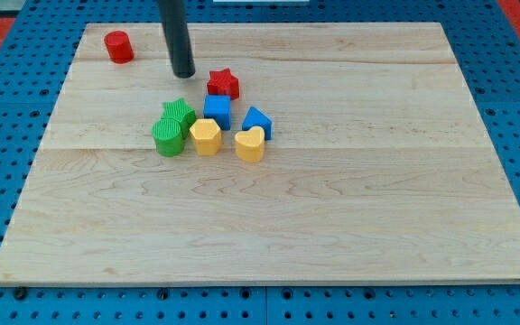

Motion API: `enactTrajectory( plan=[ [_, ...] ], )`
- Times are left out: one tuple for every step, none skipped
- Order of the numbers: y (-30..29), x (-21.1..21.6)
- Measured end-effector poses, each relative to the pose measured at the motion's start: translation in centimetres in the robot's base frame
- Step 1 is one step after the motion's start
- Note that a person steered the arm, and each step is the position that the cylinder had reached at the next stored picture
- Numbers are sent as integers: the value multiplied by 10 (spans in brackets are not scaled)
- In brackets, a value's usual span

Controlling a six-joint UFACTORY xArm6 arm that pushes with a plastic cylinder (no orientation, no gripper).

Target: Push the red star into the blue cube

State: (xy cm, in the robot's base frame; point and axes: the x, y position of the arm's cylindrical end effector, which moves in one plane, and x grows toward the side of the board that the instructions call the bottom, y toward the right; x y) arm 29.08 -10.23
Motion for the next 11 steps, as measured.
enactTrajectory(
  plan=[
    [16,5],
    [13,27],
    [11,42],
    [11,36],
    [12,30],
    [18,28],
    [21,17],
    [55,26],
    [65,39],
    [65,43],
    [57,29]
  ],
)
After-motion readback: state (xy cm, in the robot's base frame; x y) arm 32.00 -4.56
